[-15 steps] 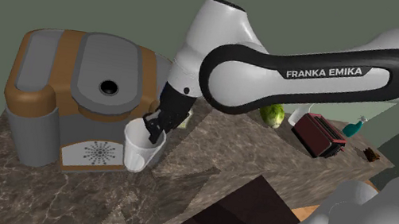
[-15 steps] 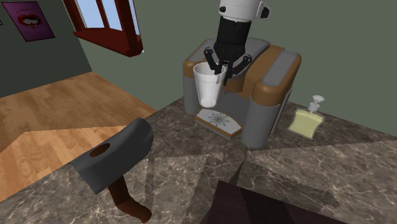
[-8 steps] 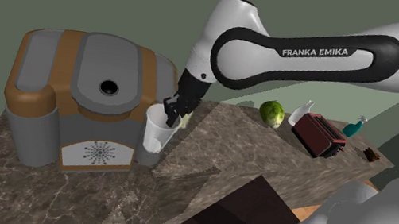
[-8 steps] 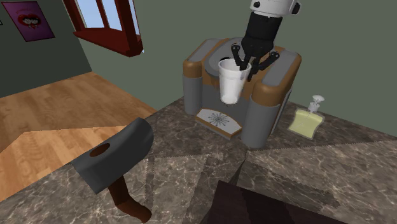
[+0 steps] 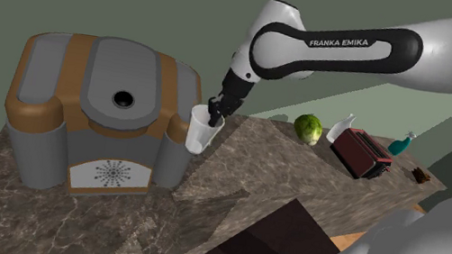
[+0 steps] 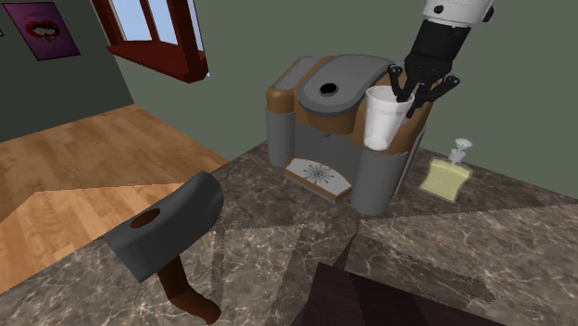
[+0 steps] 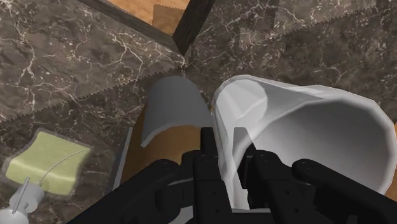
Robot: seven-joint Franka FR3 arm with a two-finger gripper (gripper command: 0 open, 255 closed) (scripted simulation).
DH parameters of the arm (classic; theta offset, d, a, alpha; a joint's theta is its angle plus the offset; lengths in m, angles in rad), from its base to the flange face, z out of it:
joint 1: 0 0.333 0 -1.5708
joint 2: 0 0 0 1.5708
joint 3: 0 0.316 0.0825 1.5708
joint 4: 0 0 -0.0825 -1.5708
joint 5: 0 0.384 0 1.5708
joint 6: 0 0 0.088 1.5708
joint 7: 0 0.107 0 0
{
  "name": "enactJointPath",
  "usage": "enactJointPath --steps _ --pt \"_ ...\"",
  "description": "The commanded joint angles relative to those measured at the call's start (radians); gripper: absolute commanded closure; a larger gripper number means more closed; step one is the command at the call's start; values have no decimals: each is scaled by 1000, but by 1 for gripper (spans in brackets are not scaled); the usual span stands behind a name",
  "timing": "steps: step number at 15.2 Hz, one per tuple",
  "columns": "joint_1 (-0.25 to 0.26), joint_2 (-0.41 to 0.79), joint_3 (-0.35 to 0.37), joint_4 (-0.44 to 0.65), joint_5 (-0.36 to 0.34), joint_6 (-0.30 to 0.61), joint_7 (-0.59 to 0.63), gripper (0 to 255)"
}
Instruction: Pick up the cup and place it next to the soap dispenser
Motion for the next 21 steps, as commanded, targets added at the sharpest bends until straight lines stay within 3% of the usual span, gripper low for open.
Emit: enactJointPath --steps 1,12,21 --pt "-24 24 -28 32 -6 -14 -48 255" --pt "-143 200 -148 254 -20 -88 -273 255" --pt "-142 246 -146 189 -12 23 -287 255"
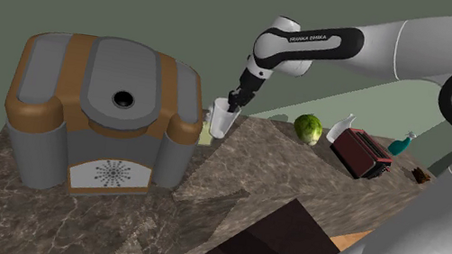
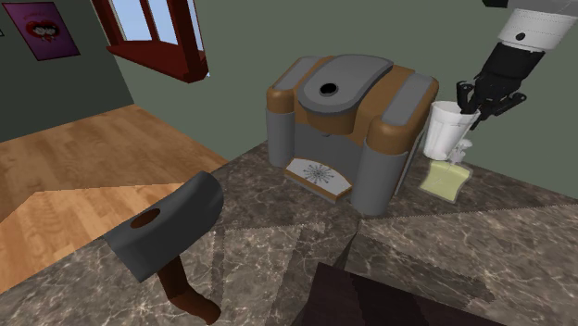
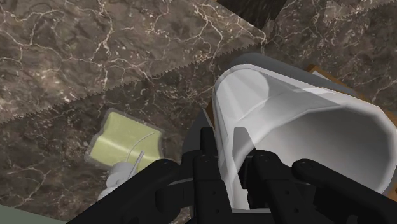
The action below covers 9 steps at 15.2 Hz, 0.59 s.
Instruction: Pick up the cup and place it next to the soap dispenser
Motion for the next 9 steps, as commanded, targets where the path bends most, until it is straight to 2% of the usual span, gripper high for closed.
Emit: enactJointPath --steps 1,9 --pt "-1 11 0 -14 2 25 -5 255" --pt "0 66 2 -55 12 121 -20 255"
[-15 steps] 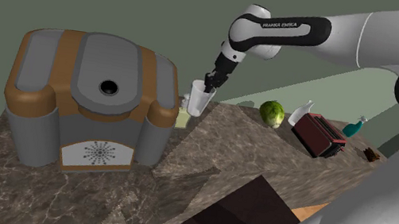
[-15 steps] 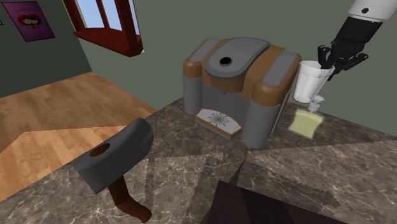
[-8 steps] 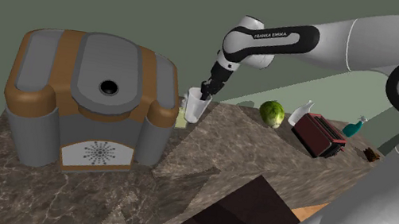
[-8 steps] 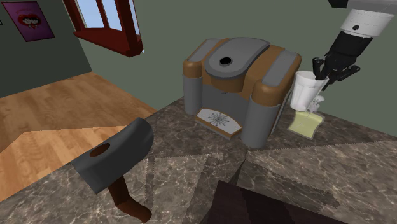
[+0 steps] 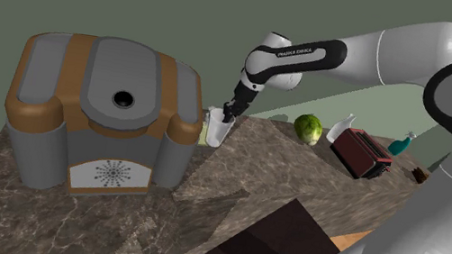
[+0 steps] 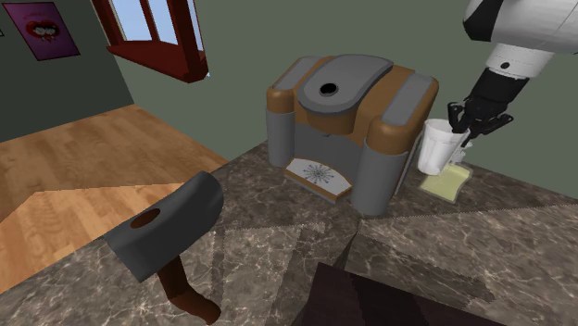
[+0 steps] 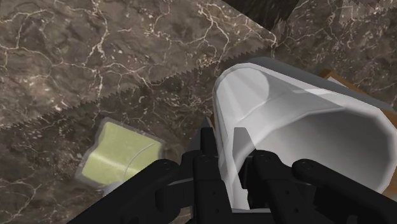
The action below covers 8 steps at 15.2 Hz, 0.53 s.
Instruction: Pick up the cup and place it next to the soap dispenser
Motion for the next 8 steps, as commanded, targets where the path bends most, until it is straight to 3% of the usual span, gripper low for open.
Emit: enactJointPath --steps 1,8 --pt "0 14 1 -8 3 23 -4 255" --pt "0 73 4 -32 13 105 -18 255"
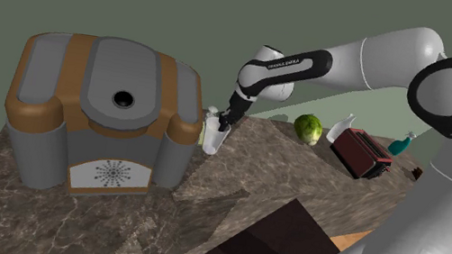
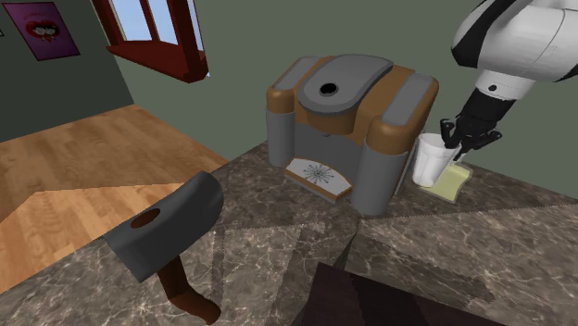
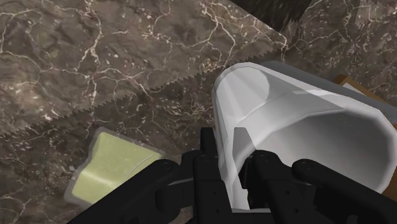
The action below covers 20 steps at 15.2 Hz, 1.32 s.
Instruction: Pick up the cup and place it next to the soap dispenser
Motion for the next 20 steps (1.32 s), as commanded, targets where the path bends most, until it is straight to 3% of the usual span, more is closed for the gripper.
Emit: enactJointPath --steps 1,20 --pt "-1 18 1 -3 3 21 -5 255" --pt "-8 216 16 -9 35 224 -47 255"
